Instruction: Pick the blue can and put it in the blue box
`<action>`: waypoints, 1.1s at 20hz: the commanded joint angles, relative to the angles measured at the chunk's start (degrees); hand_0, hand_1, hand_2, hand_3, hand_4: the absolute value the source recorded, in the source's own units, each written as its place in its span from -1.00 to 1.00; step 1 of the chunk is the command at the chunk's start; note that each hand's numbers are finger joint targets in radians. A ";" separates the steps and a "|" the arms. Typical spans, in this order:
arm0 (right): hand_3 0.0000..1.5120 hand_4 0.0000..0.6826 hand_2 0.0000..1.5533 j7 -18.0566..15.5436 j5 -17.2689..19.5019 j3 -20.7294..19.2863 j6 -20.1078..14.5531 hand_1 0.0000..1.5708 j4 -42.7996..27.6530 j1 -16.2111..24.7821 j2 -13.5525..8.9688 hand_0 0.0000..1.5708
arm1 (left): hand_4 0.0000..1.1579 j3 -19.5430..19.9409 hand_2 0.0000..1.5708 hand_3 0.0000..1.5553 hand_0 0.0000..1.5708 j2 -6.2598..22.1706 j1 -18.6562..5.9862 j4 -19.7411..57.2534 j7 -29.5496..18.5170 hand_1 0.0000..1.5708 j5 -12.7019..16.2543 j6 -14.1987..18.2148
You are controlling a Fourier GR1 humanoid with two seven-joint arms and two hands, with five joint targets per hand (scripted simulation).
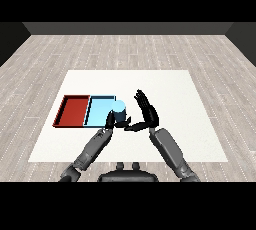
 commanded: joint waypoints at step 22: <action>-1.00 -1.00 -1.00 -0.23 -6.38 -19.10 4.27 -1.00 -12.11 12.98 -8.65 -1.00 | 0.84 17.84 1.00 0.95 1.00 15.68 -12.27 25.08 12.76 1.00 -2.31 -5.05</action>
